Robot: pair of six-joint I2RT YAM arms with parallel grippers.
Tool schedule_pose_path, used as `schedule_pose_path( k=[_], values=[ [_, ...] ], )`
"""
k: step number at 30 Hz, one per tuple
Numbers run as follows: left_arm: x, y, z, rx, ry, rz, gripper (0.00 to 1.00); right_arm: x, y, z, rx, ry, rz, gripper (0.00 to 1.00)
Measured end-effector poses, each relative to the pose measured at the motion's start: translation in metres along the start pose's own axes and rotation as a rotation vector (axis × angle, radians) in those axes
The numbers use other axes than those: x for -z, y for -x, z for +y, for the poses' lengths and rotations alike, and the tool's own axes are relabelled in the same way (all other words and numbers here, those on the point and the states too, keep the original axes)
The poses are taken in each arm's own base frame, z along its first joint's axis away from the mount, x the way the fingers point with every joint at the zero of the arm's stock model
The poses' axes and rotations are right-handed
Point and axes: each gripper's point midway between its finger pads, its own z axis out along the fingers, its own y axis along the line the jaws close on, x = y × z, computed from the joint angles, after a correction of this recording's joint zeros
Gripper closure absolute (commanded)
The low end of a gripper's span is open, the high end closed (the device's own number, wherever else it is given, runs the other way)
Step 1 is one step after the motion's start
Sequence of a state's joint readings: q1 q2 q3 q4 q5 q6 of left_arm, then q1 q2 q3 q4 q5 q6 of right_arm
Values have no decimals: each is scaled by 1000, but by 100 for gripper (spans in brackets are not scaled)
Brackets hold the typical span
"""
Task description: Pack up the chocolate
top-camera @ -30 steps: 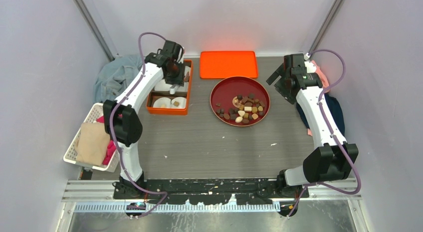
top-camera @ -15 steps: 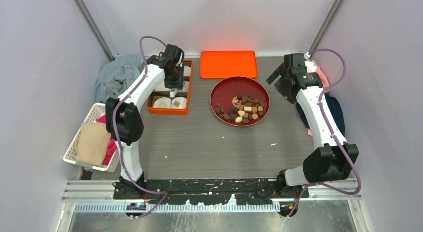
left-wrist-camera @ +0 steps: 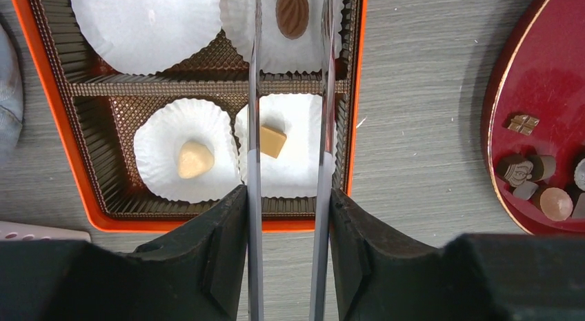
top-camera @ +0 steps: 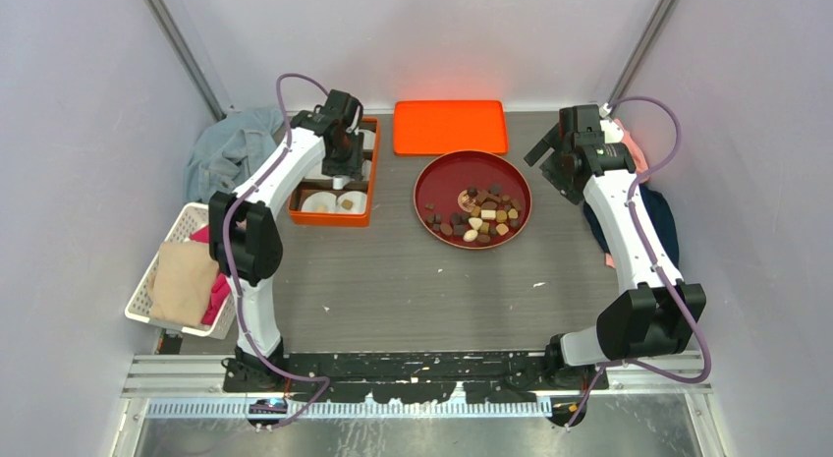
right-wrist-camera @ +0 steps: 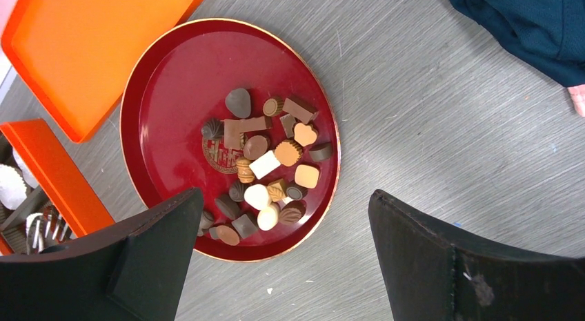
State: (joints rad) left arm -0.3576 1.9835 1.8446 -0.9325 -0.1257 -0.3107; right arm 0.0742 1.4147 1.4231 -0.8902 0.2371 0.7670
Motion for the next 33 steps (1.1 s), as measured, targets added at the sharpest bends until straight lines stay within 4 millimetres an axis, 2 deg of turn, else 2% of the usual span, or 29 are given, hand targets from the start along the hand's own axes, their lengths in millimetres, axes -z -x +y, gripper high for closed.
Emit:
schedule_pose_path(
  k=[7,12,16,21,23,26,30,33],
  values=[
    [-1,0,2,-2,9,0,67,0,-1,1,-4,3,3,5],
    [3,-2,4,-4,14,-8,80,0,-1,1,-5,5,5,5],
    [24,7,5,-1,2,-62,89,0,-1,2,-8,8,7,5],
    [59,24,-8,-22,-76,-160,89,0,-2,3,-15,11,10,5],
    [71,28,-19,-61,-113,-197,87,1,-2,3,-16,13,12,5],
    [82,26,-56,-149,-194,-229,86,1,-2,4,-20,18,13,5],
    [85,4,-115,-279,-320,-209,85,1,-2,5,-23,19,13,5],
    [74,-15,-149,-346,-389,-161,83,1,-2,5,-23,19,13,5]
  ],
)
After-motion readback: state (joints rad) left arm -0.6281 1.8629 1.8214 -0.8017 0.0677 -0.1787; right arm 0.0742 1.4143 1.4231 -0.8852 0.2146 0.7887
